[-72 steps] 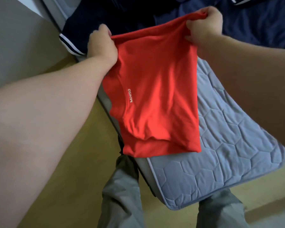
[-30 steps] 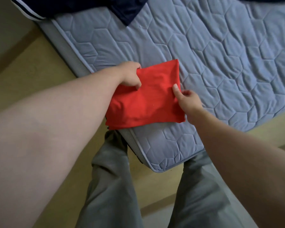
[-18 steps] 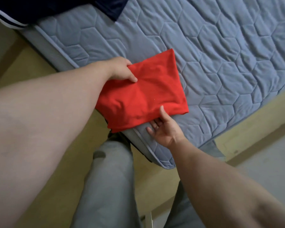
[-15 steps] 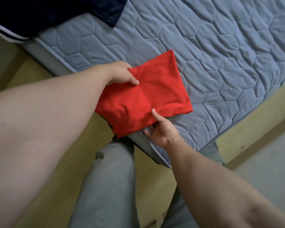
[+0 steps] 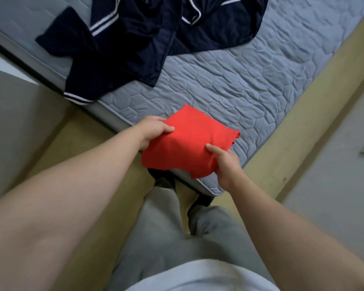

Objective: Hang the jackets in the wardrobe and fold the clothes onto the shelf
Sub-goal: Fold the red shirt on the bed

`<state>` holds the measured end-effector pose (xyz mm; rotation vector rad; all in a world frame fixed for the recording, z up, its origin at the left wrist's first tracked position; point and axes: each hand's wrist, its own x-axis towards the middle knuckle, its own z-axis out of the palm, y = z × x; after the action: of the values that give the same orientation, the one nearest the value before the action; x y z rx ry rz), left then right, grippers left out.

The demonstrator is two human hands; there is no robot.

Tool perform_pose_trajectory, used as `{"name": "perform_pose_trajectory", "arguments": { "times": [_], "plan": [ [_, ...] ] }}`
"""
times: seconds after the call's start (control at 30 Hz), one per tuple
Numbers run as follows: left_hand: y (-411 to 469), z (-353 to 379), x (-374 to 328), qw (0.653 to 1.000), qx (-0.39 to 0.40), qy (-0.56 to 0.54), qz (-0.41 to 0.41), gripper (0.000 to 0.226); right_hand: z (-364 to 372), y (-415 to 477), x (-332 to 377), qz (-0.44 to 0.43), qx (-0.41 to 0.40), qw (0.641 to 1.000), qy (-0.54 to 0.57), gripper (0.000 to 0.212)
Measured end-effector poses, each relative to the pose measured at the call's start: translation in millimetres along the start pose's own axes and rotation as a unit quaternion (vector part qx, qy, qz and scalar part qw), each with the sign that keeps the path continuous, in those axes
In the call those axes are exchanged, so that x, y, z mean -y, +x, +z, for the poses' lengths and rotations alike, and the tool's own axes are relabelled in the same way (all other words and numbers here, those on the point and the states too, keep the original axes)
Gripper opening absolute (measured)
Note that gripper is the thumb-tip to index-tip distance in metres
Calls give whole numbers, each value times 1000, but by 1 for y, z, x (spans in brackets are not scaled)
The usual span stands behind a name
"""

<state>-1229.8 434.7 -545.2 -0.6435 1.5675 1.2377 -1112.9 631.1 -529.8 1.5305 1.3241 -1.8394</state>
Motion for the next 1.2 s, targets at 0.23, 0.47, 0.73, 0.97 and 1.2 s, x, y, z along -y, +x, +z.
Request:
{"name": "perform_pose_trajectory", "arguments": {
  "times": [0.23, 0.47, 0.73, 0.97, 1.2],
  "plan": [
    [-137, 27, 49, 972, -30, -232, -26, 24, -38, -102, 22, -88, 47, 986, -135, 29],
    [-265, 63, 148, 920, -167, -353, 18, 33, -48, -196, -2, -150, 180, 945, -229, 17],
    [-406, 87, 284, 835, -215, -498, 98, 16, -33, -310, -77, -130, 361, 850, -360, 38],
    [-495, 86, 392, 738, -349, -518, 255, 47, 8, -378, -149, -191, 380, 761, -490, 72],
    [-564, 69, 491, 653, -483, -519, 266, 33, 65, -455, -258, -369, 447, 582, -571, 56]
  ]
}}
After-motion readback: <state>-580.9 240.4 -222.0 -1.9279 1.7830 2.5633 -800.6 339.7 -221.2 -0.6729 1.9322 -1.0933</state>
